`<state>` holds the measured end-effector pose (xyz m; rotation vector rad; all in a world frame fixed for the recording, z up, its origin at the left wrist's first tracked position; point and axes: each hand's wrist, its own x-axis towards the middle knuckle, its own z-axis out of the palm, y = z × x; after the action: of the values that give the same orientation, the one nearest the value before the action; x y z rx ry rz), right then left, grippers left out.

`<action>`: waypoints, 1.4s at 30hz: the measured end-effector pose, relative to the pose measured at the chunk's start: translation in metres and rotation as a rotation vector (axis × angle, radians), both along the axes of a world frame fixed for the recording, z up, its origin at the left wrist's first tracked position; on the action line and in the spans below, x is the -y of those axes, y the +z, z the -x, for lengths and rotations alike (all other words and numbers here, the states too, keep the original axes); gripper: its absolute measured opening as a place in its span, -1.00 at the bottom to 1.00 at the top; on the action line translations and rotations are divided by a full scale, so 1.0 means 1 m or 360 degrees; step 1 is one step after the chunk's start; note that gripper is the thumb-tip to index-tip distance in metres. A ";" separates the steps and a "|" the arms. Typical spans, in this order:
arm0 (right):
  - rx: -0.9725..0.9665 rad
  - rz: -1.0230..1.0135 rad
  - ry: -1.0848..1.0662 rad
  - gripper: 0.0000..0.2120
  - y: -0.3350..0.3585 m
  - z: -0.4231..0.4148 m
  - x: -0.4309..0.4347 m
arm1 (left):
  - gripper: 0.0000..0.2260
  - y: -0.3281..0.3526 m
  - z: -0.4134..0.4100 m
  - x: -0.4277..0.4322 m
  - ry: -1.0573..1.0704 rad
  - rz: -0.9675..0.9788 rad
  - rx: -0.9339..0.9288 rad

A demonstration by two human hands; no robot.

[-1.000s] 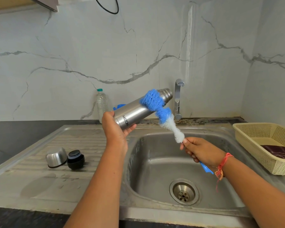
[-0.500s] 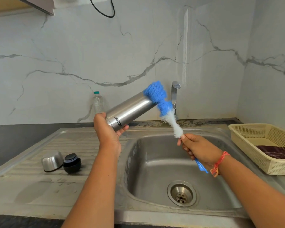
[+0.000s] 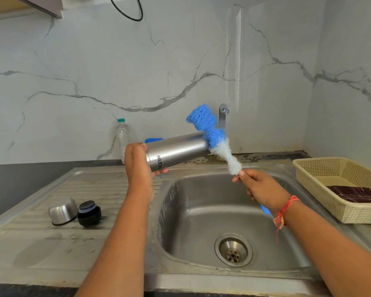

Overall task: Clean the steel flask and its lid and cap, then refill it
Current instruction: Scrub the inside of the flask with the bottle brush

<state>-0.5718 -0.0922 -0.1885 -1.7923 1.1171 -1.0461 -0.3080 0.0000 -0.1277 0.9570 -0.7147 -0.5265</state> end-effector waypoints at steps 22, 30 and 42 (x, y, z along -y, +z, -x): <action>0.0348 0.0034 0.0057 -0.69 0.010 -0.008 -0.012 | -0.68 -0.005 0.004 0.008 -0.0525 -0.0272 -0.0254; 0.0267 0.0162 0.0057 -0.70 0.009 -0.007 -0.009 | -0.64 -0.007 0.007 0.006 -0.0640 -0.0326 -0.0654; 0.0207 0.0375 0.0124 -0.69 0.011 -0.007 -0.013 | -0.67 -0.006 0.010 0.010 -0.0365 -0.0493 -0.0442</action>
<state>-0.5644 -0.0791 -0.1776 -1.9028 0.8678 -1.2707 -0.3184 -0.0101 -0.1334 1.0669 -0.5011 -0.9733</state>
